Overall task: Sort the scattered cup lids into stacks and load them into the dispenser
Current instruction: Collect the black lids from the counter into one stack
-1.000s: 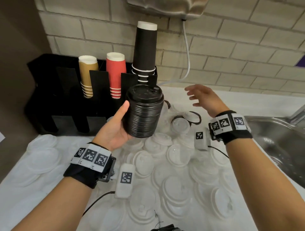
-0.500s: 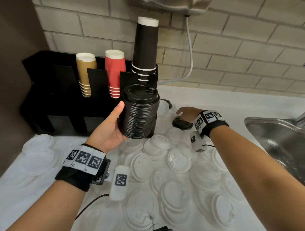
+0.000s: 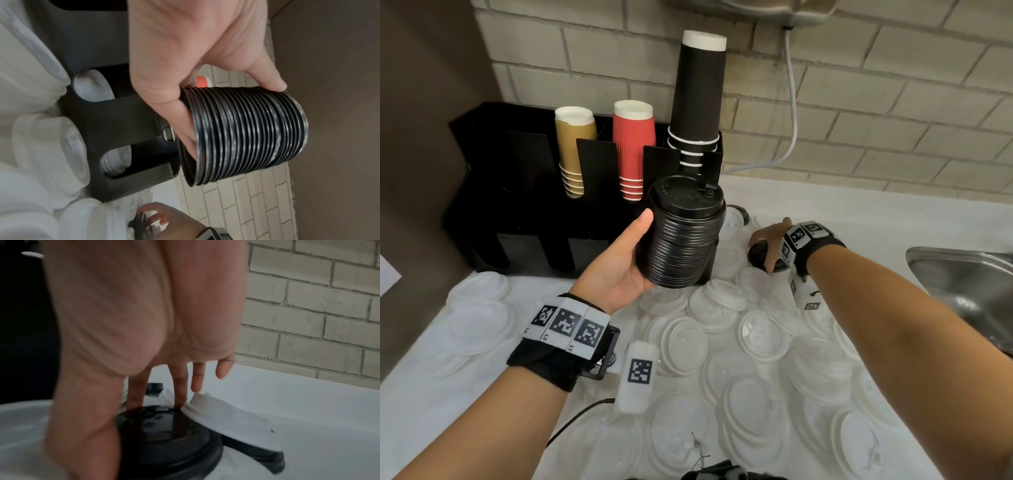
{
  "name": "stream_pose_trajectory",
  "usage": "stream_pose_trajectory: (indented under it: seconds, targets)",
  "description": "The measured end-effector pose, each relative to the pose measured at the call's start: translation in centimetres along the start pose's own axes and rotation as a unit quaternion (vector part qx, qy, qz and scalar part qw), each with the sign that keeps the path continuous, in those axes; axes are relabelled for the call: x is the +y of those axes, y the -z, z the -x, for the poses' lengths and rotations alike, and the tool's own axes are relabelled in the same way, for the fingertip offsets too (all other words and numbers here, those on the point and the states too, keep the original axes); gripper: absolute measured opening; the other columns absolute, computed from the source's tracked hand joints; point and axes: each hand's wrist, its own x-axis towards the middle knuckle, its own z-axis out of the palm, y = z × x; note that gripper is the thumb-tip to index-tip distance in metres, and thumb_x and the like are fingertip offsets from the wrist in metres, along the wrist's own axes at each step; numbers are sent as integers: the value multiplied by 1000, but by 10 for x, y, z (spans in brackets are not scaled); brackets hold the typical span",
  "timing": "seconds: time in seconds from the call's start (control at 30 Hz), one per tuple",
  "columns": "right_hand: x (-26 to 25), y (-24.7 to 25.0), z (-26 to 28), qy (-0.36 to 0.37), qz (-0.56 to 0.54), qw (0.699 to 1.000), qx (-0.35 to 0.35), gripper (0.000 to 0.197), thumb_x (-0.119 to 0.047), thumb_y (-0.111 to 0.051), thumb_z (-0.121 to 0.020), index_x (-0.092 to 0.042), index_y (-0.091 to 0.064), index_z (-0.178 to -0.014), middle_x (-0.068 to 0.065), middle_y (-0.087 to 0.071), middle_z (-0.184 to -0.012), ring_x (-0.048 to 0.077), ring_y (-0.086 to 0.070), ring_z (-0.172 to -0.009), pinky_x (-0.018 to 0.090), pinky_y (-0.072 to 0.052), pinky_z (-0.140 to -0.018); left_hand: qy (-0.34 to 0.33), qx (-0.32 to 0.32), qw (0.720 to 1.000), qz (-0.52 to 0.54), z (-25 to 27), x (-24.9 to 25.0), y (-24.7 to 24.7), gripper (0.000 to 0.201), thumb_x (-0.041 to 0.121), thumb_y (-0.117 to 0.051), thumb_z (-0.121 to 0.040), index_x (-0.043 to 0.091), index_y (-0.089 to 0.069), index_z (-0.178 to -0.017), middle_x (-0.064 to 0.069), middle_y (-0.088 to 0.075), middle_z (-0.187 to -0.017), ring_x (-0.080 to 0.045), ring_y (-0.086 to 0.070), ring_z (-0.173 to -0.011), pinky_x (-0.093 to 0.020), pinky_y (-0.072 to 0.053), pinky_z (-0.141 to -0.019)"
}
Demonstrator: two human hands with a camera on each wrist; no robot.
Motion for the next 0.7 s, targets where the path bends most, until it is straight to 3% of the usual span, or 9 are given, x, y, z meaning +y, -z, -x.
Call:
stream_pose_trajectory:
  seconds: [0.1,0.17,0.23,0.3,0.37,0.43,0.5,0.6,0.7]
  targets:
    - [3,11,13,-2,-109,993,52,58,-44,-72,-63,-50,-45,-114,0,-47,-100,32,-37,-108,32,-33,-63,2,-8,1000,1,0,0,0,52,48,-62,-78,19,-67,-121,-11,-62,-131,-28,-61,-119,-41,-57,-84]
    - [9,17,26,4,-228,969,100,46,-45,-70,-64,-51,-45,-102,2,-54,-98,31,-44,-104,36,-42,-71,3,-14,1000,2,-1,-1,1,50,49,-63,-77,20,-70,-118,-11,-63,-131,-27,-61,-120,-40,-57,-84]
    - [11,21,45,36,-407,902,140,40,-39,-73,-69,-48,-49,-100,6,-63,-99,29,-56,-98,38,-47,-83,3,-13,1000,-3,-1,-3,1,48,50,-64,-77,22,-72,-114,-10,-64,-129,-26,-61,-119,-40,-57,-82]
    - [7,26,71,74,-566,800,182,39,-37,-72,-69,-47,-52,-100,4,-67,-95,22,-60,-94,37,-42,-79,4,-12,1000,-13,-1,-6,0,46,51,-65,-76,23,-74,-112,-9,-66,-126,-25,-63,-117,-39,-57,-80]
    - [-1,33,99,140,-660,712,195,39,-36,-68,-67,-46,-53,-100,-6,-68,-91,15,-61,-91,37,-40,-80,11,-11,1000,-25,0,-9,-2,48,52,-66,-74,24,-74,-111,-8,-67,-125,-25,-63,-116,-39,-57,-80]
    - [-10,40,126,227,-686,665,189,38,-29,-64,-71,-42,-52,-105,-8,-66,-86,12,-62,-83,35,-45,-79,22,-5,999,-31,0,-12,-5,56,53,-68,-72,22,-70,-118,-9,-66,-127,-26,-63,-117,-41,-57,-79]
    - [-22,49,151,287,-659,671,184,41,-18,-57,-77,-33,-52,-115,1,-63,-93,16,-61,-83,33,-48,-75,29,15,999,-34,1,-15,-7,69,52,-71,-68,19,-61,-127,-10,-64,-129,-28,-63,-117,-43,-57,-77]
    - [-39,60,175,336,-570,724,194,48,-11,-59,-78,-21,-53,-124,8,-60,-104,17,-59,-92,25,-48,-76,31,34,998,-31,4,-19,-9,68,49,-68,-75,14,-55,-132,-14,-62,-131,-28,-64,-115,-42,-58,-76]
    - [-50,66,187,346,-476,781,209,51,-13,-68,-77,-18,-57,-126,-6,-59,-109,7,-55,-99,12,-43,-78,42,47,998,-31,6,-20,-11,72,46,-61,-78,9,-49,-139,-16,-58,-135,-29,-61,-118,-42,-59,-80]
